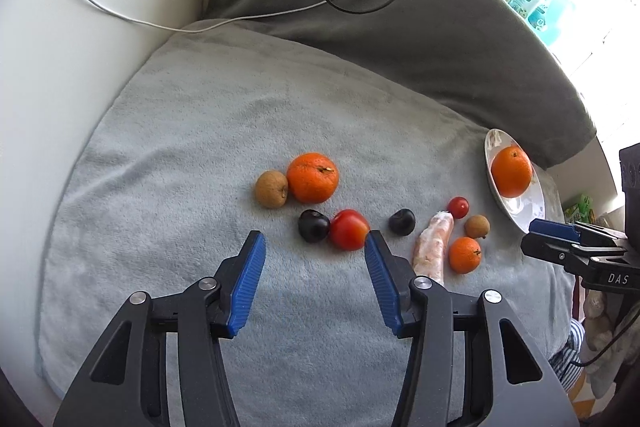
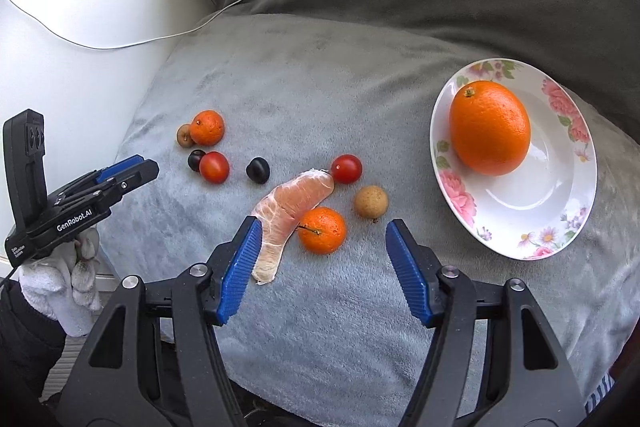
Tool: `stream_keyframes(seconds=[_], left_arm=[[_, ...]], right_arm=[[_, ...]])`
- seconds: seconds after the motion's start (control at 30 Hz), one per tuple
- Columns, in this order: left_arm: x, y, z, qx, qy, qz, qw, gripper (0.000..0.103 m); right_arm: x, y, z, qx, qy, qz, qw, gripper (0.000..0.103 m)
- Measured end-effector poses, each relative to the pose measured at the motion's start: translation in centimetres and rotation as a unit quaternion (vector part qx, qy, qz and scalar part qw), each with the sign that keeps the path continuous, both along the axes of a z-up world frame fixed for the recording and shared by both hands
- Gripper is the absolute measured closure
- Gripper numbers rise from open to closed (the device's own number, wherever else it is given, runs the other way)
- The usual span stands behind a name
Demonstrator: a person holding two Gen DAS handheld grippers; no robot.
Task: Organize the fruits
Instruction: 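Move the right tool toward the small mandarin beside the grapefruit segment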
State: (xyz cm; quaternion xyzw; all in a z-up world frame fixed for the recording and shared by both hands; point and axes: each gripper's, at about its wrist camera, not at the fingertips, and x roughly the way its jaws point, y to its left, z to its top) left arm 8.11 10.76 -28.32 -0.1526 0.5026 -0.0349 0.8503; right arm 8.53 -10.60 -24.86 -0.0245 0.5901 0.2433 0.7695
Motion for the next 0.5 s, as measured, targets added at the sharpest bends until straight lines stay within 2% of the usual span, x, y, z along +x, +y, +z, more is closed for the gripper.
stream_keyframes(seconds=[0.17,0.5], left_arm=[[1.6,1.5,-1.4,0.013,0.008,-0.009,0.9999,0.069],[3.5,3.4,-3.5,-0.012,0.026,-0.005,0.9996,0.074]], right_arm=[[-0.2,0.6,-1.2,-0.010,0.010,0.008,1.000,0.042],[-0.4,0.4,-3.1,-0.022,0.024,0.000,0.999,0.050]])
